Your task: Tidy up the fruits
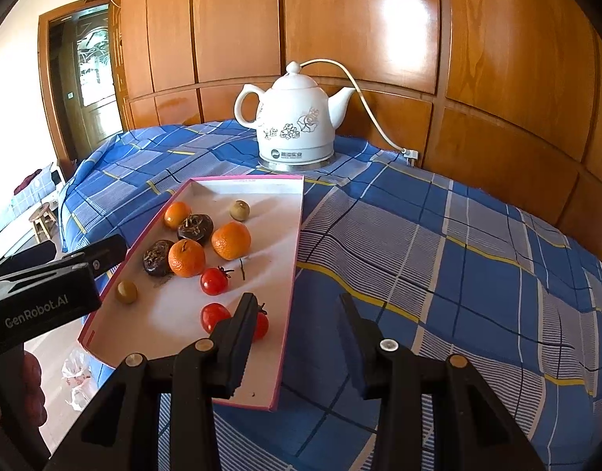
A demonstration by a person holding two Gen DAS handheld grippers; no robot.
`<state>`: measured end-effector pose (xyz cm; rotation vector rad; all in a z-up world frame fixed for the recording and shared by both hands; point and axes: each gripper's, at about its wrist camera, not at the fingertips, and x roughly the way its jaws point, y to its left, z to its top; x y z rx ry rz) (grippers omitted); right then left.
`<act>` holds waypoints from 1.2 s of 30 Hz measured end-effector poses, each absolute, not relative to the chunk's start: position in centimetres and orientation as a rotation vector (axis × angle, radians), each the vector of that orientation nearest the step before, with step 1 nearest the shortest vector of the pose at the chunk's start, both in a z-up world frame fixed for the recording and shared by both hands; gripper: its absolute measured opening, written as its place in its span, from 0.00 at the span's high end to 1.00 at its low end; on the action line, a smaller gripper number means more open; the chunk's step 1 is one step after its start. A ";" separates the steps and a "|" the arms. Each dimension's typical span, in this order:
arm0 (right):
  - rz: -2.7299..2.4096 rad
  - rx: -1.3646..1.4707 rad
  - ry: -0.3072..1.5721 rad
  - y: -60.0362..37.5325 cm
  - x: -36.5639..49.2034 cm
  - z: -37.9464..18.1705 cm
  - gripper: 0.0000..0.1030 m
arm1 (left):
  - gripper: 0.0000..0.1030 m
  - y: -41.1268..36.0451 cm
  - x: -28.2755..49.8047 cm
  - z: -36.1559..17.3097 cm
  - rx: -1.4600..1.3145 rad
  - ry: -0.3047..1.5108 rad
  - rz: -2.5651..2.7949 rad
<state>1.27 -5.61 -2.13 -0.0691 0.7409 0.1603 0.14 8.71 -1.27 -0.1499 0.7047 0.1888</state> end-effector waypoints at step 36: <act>0.161 -0.088 0.718 -5.3 0.9 -1.8 0.60 | 0.00 8.3 -0.2 -0.6 -0.137 0.680 0.180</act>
